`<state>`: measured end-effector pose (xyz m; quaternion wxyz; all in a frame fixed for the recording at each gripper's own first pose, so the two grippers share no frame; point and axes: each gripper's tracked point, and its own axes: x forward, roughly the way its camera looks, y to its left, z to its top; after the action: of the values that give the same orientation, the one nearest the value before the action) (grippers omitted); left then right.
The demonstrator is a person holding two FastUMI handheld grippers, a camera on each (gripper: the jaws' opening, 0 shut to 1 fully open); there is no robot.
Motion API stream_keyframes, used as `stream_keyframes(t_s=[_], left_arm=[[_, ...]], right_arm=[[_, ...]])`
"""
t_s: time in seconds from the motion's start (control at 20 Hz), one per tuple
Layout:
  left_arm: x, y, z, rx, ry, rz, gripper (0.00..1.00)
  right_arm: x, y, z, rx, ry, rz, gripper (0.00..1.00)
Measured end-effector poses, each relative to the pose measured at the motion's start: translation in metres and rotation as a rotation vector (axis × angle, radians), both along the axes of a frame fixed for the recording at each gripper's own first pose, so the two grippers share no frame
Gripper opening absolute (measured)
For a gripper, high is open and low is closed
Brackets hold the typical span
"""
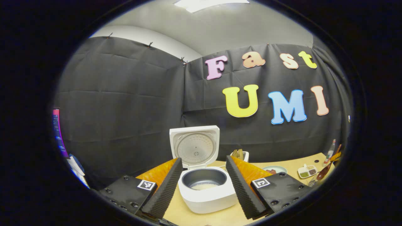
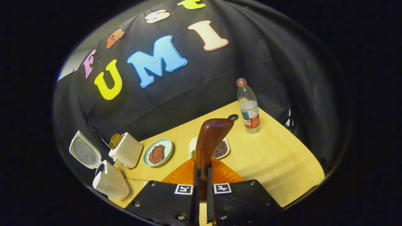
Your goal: Close the left gripper, press the button to open the rice cooker; take a wooden spoon from the chopstick holder with the right hand, scoop a spoonful of rice and pour it into the rice cooker, then put the wooden spoon back into the chopstick holder.
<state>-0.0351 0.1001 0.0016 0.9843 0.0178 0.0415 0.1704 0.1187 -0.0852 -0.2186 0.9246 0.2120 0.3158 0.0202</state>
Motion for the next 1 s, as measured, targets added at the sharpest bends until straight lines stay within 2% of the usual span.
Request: stream_keyframes(t_s=[0.05, 0.1, 0.15, 0.55, 0.6, 1.0], left_arm=[[0.002, 0.001, 0.001, -0.005, -0.007, -0.008, 1.00], [0.004, 0.002, 0.002, -0.010, -0.011, -0.017, 0.90], [0.007, 0.004, 0.002, -0.015, -0.014, -0.024, 0.96], [0.016, 0.023, -0.002, -0.022, -0.023, -0.083, 0.96], [0.016, 0.027, -0.004, -0.026, -0.021, -0.086, 0.90], [0.006, 0.078, -0.016, -0.028, 0.001, -0.061, 0.90]], right_arm=[[-0.002, 0.000, 0.010, -0.008, -0.018, -0.001, 0.10], [-0.005, 0.002, 0.018, -0.009, -0.032, 0.000, 0.10], [-0.007, 0.006, 0.027, -0.004, -0.046, -0.002, 0.10], [-0.020, 0.063, 0.060, 0.058, -0.086, 0.014, 0.10], [-0.022, 0.073, 0.061, 0.062, -0.087, 0.023, 0.10], [-0.034, 0.145, 0.037, 0.037, -0.063, 0.096, 0.10]])
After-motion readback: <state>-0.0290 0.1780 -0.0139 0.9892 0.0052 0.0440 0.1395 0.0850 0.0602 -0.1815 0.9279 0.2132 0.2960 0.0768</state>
